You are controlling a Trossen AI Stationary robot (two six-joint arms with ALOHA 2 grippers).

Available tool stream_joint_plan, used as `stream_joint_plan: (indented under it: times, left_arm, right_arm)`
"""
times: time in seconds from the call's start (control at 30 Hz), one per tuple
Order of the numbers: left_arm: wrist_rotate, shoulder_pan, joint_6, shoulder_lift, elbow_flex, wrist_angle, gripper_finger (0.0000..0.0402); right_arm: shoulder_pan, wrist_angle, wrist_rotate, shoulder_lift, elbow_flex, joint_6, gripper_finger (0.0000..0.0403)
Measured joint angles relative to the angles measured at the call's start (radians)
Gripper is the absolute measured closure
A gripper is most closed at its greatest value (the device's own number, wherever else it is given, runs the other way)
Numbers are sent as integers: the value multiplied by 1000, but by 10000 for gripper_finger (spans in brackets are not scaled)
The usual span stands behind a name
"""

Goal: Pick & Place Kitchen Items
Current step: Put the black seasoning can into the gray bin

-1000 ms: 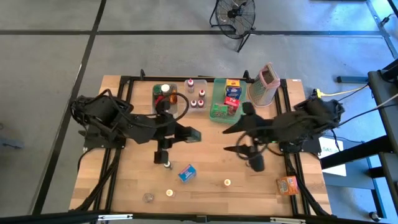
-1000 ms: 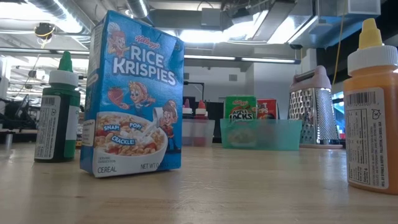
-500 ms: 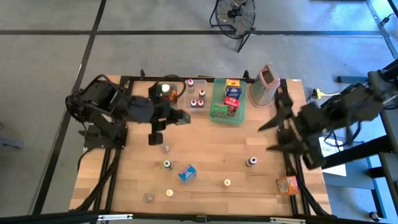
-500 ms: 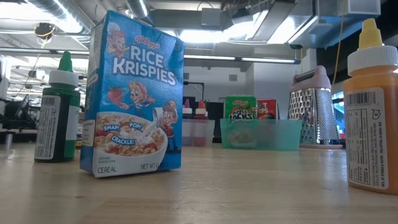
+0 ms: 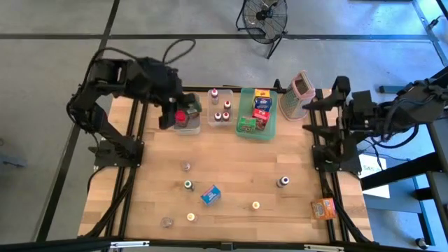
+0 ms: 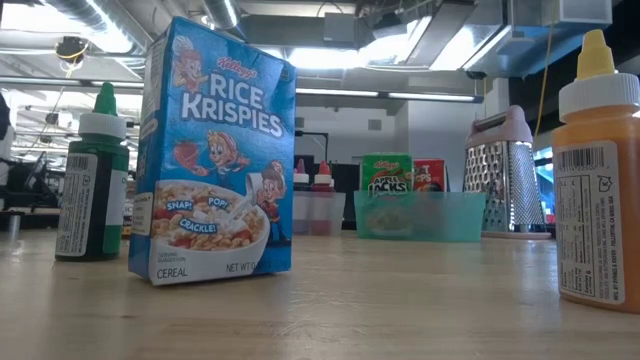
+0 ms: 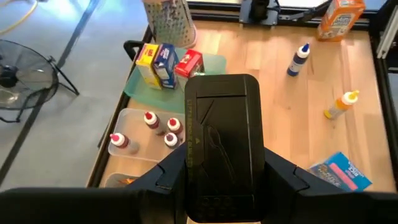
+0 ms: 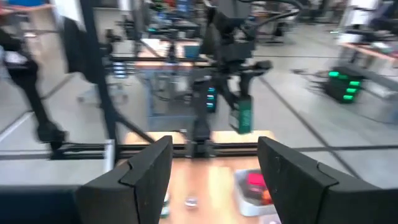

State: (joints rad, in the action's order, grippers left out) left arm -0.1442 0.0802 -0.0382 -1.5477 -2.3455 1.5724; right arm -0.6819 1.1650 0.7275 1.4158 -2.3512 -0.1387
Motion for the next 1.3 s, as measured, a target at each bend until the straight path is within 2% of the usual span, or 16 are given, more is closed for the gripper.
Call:
stream_joint_plan:
  times: [0.13,0.3,0.4,0.57,0.73,0.9,1.07,1.3]
  left_arm:
    - [35,62,15,6,18,-5,275]
    - [33,112,-11,59,181,-2,275]
    - [14,135,-23,115,352,-39,275]
    - [46,169,-61,263,705,-260,275]
    - [13,223,-219,386,1006,-523,274]
    - [-11,237,-362,416,1229,-692,277]
    - [-107,241,-444,394,1361,-842,275]
    - [-159,272,-505,385,1381,-864,277]
  right_arm:
    - [0,10,47,5,0,1,164]
    - [0,23,47,19,0,5,164]
    - [0,44,48,25,0,5,164]
    - [1,91,62,31,0,-28,165]
    - [1,100,65,36,0,-37,165]
    - [2,99,66,36,0,-37,165]
    - [2,100,66,36,0,-37,165]
    - [2,100,66,36,0,-40,165]
